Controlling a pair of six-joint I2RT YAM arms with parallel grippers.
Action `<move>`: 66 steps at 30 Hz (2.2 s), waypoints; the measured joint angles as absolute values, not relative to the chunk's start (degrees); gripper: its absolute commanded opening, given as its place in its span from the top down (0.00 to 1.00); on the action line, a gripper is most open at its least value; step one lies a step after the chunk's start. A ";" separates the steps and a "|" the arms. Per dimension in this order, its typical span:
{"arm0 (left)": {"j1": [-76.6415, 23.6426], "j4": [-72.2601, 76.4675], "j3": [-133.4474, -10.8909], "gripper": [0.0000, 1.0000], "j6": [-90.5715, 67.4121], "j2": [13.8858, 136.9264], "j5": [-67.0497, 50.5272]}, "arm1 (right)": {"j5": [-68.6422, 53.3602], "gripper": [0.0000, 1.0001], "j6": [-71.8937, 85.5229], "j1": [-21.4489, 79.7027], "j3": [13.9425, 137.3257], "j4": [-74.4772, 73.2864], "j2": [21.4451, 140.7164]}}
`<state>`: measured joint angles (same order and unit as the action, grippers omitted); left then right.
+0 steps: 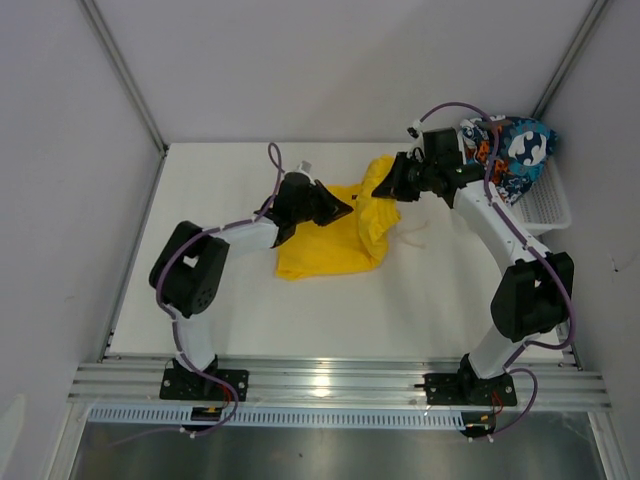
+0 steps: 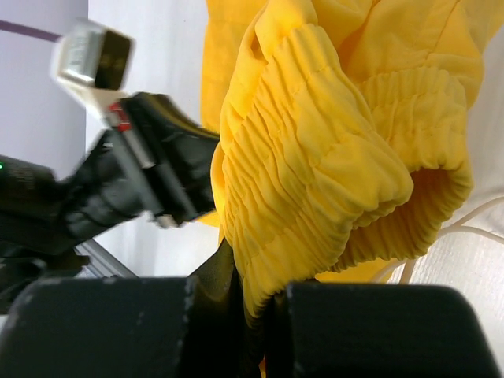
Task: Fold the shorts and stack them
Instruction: Fold the shorts
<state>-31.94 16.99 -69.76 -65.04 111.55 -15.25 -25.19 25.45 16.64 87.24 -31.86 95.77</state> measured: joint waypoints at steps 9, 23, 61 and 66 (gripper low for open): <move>-20.53 7.68 -53.82 0.79 -52.12 94.13 -12.21 | -27.24 1.00 25.43 16.64 87.24 -31.83 95.77; -15.07 -1.72 -51.40 0.71 -41.28 96.12 -5.08 | -27.94 1.00 25.36 16.91 87.24 -31.81 96.05; -20.25 7.31 -42.85 0.82 -40.05 95.90 -5.58 | -19.14 1.00 26.30 33.52 103.22 -27.31 123.09; -20.25 7.33 -42.83 0.82 -40.03 95.90 -5.58 | -12.45 0.98 23.24 36.93 111.70 -34.57 128.88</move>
<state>-20.25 7.33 -42.83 -40.03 95.90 -5.58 -12.45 23.24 36.93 111.70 -34.57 128.88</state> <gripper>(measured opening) 0.178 0.080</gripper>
